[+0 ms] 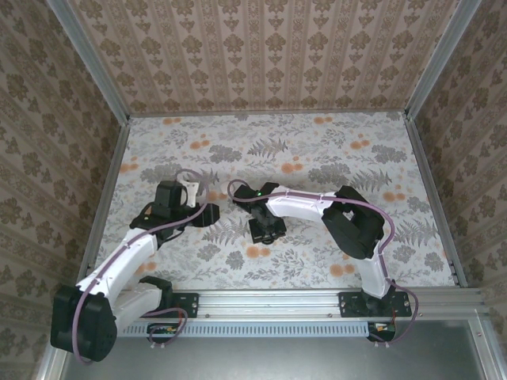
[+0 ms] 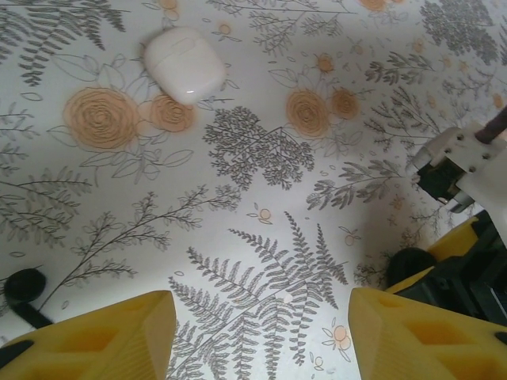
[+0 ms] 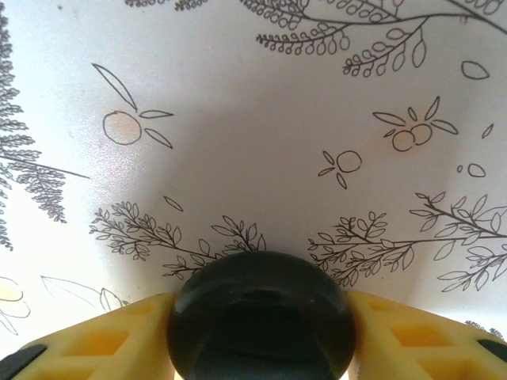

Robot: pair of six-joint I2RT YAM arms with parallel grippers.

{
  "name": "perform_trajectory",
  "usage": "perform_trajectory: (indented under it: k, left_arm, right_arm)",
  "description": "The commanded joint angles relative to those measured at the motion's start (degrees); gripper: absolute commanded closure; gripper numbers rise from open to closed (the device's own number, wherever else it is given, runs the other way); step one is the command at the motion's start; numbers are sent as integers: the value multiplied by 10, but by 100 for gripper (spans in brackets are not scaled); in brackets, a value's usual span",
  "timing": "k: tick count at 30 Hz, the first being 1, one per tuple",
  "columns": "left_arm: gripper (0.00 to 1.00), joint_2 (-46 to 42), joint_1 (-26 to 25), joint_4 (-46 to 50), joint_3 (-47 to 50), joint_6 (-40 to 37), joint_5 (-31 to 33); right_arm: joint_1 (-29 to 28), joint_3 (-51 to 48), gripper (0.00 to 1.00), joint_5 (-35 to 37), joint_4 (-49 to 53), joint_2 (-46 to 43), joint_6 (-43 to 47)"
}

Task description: Insert the wireless bluetooth earbuds into the charging case

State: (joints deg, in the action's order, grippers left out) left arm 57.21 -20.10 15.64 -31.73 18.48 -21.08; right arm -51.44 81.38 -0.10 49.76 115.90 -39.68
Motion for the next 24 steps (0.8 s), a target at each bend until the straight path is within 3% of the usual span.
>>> perform_trajectory:
  k: [1, 7, 13, 20, 24]
  left_arm:
    - [41, -23, -9, -35, 16, 10, -21]
    - [41, -92, -39, -102, 53, 14, -30]
    - [41, -135, -146, -232, 84, 0, 9]
    - [38, -74, -278, -426, 82, -49, 52]
    - [38, -11, -313, -494, 51, -51, 55]
  right_arm:
    - [-1, 2, 49, 13, -2, -12, -10]
    - [23, -43, 50, -7, -50, -120, -37]
    - [42, -28, 50, 3, -51, -229, -44]
    - [49, -39, 51, 0, -102, -338, -78]
    - [50, -43, 51, -13, -119, -379, -92]
